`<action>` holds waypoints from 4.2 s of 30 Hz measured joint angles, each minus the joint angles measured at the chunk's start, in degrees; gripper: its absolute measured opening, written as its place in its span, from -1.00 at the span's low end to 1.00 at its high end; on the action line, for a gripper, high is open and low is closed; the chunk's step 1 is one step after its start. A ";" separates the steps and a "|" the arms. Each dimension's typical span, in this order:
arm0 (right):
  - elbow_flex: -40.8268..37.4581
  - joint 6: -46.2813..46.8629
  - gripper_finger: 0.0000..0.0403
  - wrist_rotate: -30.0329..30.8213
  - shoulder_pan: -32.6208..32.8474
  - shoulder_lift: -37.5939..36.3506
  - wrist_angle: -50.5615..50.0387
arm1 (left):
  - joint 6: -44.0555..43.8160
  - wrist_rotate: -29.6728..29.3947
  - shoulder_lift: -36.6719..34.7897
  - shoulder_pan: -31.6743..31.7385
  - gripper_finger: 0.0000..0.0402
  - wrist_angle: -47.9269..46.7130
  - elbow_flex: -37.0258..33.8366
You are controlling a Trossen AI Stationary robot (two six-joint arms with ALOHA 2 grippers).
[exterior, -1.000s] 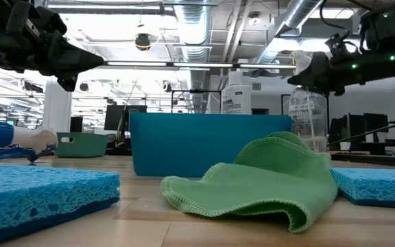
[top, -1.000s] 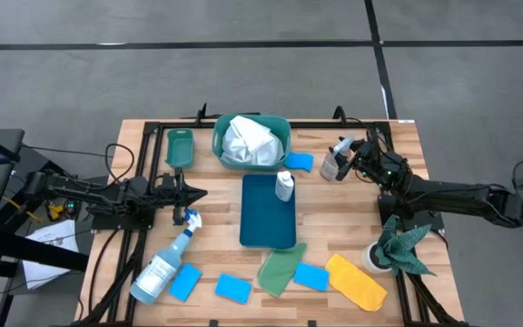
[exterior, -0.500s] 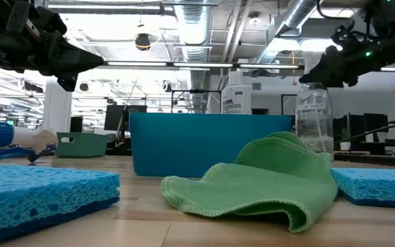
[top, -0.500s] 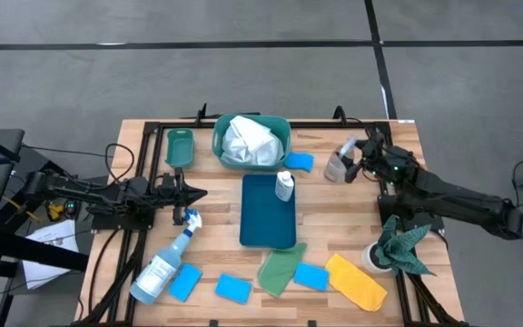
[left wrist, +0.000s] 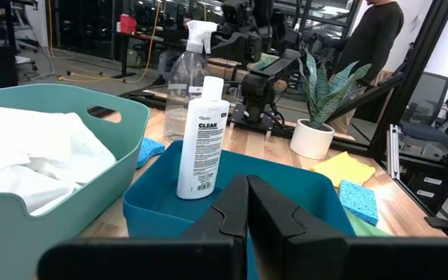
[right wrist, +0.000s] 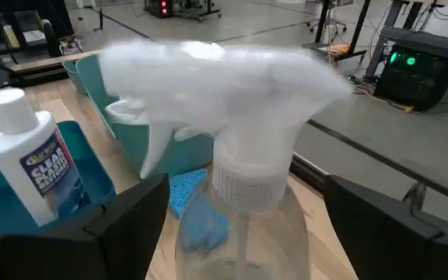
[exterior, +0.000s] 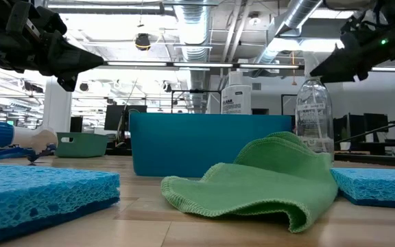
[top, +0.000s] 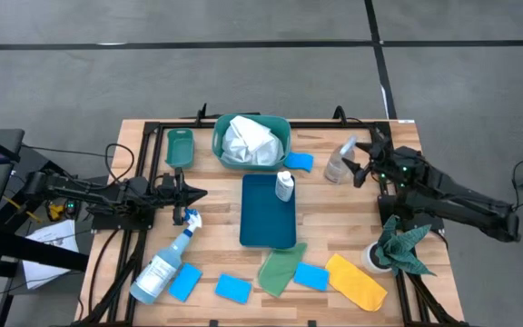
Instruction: Pick & Place Kitchen Items
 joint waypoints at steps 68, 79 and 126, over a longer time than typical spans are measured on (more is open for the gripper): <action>65.13 -59.25 0.51 -13.53 -5.68 54.05 -60.94 | 0.00 0.00 0.00 0.00 -1.00 0.00 0.02; 61.26 -58.09 0.51 -14.36 -7.28 54.05 -60.80 | 0.01 0.00 0.02 0.01 -1.00 0.00 0.01; 61.03 -44.92 -0.64 -16.91 -11.28 50.15 -65.26 | 0.00 0.00 0.02 0.01 -1.00 -0.01 0.01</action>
